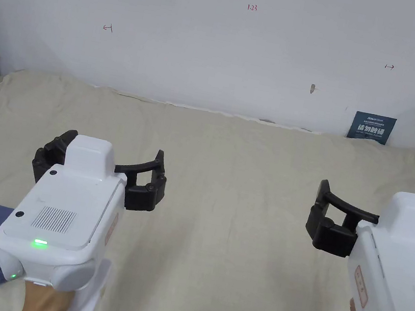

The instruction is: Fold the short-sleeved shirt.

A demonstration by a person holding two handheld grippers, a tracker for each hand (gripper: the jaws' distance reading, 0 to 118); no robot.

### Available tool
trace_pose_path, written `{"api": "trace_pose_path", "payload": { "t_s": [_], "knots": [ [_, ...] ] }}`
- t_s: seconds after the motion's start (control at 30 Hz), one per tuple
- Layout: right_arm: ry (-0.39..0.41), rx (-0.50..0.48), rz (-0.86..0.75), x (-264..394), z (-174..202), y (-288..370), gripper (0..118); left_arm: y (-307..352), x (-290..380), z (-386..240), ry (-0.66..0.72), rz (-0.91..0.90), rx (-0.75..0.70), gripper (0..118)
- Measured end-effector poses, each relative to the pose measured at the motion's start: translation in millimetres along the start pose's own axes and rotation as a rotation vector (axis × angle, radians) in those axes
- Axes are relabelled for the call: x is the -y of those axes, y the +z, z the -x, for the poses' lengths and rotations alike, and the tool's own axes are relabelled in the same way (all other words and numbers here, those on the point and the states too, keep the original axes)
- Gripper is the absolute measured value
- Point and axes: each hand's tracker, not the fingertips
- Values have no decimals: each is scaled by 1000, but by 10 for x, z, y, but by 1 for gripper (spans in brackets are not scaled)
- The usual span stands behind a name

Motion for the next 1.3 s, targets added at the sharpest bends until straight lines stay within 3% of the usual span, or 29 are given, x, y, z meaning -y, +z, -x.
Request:
{"api": "trace_pose_path", "payload": {
  "t_s": [0.8,0.93,1.13,1.3],
  "knots": [
    [1,26,17,-30,24,-12,118,-4,-2,-2,-3,-7,2,118],
    [-34,55,115,-69,36,-77,118,-13,6,6,2,-7,3,118],
    [-169,158,400,-215,44,-170,118,-24,7,14,1,-13,4,118],
    [-210,116,482,-261,27,-200,118,-32,1,21,7,-17,6,118]
  ]
}}
